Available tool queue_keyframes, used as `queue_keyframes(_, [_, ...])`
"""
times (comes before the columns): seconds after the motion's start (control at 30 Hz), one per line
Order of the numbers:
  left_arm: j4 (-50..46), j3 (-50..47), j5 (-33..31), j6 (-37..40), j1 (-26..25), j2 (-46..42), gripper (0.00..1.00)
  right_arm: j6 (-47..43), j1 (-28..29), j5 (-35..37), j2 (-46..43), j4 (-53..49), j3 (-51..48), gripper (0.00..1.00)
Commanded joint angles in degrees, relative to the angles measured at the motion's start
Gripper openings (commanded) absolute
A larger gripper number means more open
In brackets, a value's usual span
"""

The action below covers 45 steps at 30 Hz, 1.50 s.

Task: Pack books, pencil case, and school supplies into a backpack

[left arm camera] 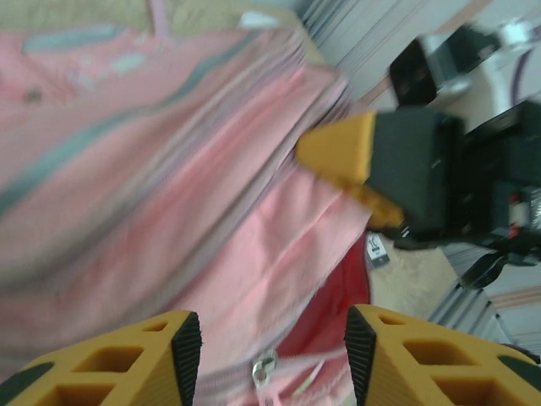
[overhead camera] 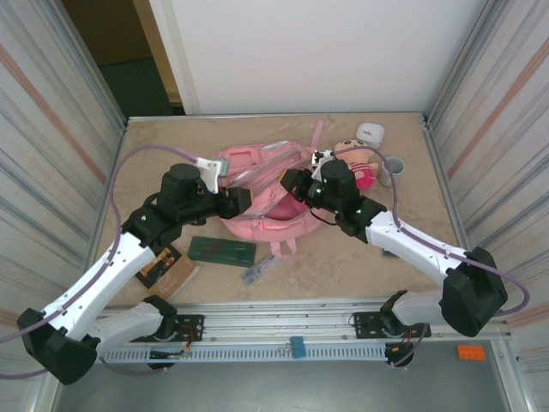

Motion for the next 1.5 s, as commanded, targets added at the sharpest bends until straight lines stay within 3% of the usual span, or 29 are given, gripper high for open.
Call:
queue_keyframes(0.0, [-2.7,-2.5,0.0,-10.6,-0.3,-2.5,0.52,-2.7,0.3,5.4,-0.2,4.8,4.1,0.00])
queue_keyframes(0.27, [-2.1,-8.2,3.2,-16.4,-1.8,-5.5,0.54,-2.6,0.7,9.7,0.2,1.8,6.2,0.00])
queue_keyframes(0.43, [6.3,-14.1,2.7,-19.5,-6.0,-5.8,0.52,-3.4,1.4,10.4,0.3,1.6,6.8,0.00])
queue_keyframes(0.6, [9.3,-14.0,1.6,-17.0,-6.9,-4.5,0.46,-3.8,1.7,9.4,0.5,1.3,7.3,0.00])
queue_keyframes(1.07, [7.9,-10.1,-1.9,-8.7,-7.0,-2.4,0.48,-6.1,1.8,6.5,-0.3,-1.6,7.8,0.00])
queue_keyframes(1.27, [7.9,-7.6,-3.4,-5.4,-7.0,1.7,0.41,-6.5,1.9,5.2,-0.5,-1.6,8.0,0.00])
queue_keyframes(1.47, [3.8,-6.3,-7.0,-4.1,-6.8,4.4,0.18,-8.0,1.7,3.5,-1.0,-3.0,8.3,0.00])
